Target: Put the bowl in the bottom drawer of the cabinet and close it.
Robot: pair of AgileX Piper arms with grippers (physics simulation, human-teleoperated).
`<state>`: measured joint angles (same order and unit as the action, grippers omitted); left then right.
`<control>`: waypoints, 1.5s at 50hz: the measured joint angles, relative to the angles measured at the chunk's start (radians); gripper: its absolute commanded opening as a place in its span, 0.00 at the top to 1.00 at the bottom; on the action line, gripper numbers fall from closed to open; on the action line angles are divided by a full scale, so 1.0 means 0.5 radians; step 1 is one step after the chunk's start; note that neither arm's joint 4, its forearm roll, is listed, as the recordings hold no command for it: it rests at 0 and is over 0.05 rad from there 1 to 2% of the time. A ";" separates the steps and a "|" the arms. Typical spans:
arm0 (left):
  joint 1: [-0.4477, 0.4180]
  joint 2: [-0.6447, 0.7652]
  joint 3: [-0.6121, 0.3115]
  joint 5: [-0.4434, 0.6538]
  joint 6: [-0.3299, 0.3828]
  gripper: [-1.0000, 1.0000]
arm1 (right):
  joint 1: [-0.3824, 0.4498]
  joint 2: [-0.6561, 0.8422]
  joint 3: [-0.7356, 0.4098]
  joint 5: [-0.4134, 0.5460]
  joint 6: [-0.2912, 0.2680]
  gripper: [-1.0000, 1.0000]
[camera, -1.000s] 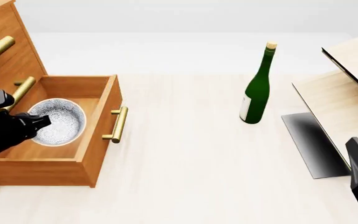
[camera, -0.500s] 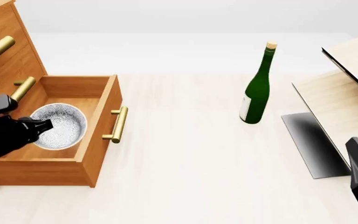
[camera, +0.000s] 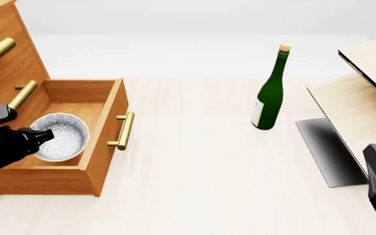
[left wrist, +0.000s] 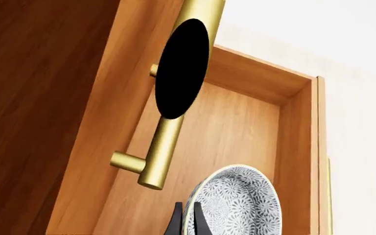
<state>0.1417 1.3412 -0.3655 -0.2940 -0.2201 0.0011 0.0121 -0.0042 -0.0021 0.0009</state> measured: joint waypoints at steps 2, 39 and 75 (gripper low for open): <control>0.004 -0.001 0.000 0.000 0.002 0.00 | 0.000 0.000 0.000 0.000 0.000 0.00; 0.019 -0.176 -0.033 0.106 0.089 0.00 | 0.000 0.000 0.000 0.000 0.000 0.00; -0.053 -0.570 -0.097 0.386 0.196 0.00 | 0.000 0.000 0.000 0.000 0.000 0.00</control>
<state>0.1151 1.0560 -0.4139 -0.1010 -0.1220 0.0010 0.0120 -0.0042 -0.0021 0.0009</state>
